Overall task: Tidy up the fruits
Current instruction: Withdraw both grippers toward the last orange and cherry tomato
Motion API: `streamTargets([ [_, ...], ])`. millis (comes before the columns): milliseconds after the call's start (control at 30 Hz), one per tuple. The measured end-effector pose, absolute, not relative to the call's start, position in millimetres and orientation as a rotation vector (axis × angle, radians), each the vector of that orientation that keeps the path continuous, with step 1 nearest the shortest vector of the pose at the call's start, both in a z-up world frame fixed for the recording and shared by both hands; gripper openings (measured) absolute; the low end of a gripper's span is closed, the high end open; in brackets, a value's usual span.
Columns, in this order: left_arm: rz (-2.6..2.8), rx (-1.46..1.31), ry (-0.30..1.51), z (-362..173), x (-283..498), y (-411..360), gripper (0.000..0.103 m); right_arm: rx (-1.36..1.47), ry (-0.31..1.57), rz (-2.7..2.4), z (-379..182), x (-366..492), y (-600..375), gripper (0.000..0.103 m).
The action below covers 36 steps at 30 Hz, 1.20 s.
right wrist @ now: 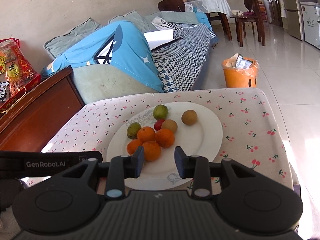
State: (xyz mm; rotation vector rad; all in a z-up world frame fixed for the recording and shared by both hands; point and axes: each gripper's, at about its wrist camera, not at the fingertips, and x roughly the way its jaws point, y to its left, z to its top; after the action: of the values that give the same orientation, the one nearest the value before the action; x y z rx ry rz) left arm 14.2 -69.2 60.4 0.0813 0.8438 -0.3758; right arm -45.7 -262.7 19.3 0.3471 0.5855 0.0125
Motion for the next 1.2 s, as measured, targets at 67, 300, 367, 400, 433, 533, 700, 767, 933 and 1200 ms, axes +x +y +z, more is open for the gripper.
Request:
streamTargets([
  [67, -0.354, 0.085, 0.85, 63.9, 13.8, -60.1, 0.067, 0.344, 0.59, 0.038, 20.6, -48.2, -256.9, 0.035],
  [300, -0.237, 0.05, 0.827, 71.8, 17.2, -22.0, 0.073, 0.333, 0.616, 0.101, 19.3, -53.2, -233.1, 0.035],
  [367, -0.224, 0.013, 0.834, 71.9, 20.4, -14.3, 0.073, 0.322, 0.625, 0.118, 17.2, -53.7, -225.4, 0.035],
  [400, -0.218, 0.0, 0.834, 71.9, 20.8, -11.8, 0.073, 0.32, 0.629, 0.125, 16.1, -52.9, -221.9, 0.035],
  [433, -0.212, -0.01, 0.832, 71.9, 21.0, -9.9, 0.073, 0.322, 0.631, 0.132, 15.1, -51.9, -218.6, 0.035],
  [533, -0.204, -0.027, 0.827, 71.2, 21.5, -6.3, 0.073, 0.319, 0.643, 0.153, 10.5, -47.6, -208.6, 0.035],
  [700, -0.179, -0.049, 0.839, 65.8, 24.4, 1.7, 0.073, 0.314, 0.655, 0.159, 0.4, -40.1, -197.5, 0.032],
  [767, -0.175, -0.064, 0.854, 63.5, 25.7, 5.2, 0.073, 0.309, 0.657, 0.154, -3.8, -36.7, -194.8, 0.031],
  [933, -0.171, -0.068, 0.846, 62.3, 25.3, 8.2, 0.073, 0.336, 0.666, 0.148, -14.4, -27.7, -190.2, 0.029],
  [1200, -0.152, -0.067, 0.869, 52.7, 28.2, 9.9, 0.073, 0.309, 0.632, 0.131, -21.4, -19.7, -178.9, 0.026],
])
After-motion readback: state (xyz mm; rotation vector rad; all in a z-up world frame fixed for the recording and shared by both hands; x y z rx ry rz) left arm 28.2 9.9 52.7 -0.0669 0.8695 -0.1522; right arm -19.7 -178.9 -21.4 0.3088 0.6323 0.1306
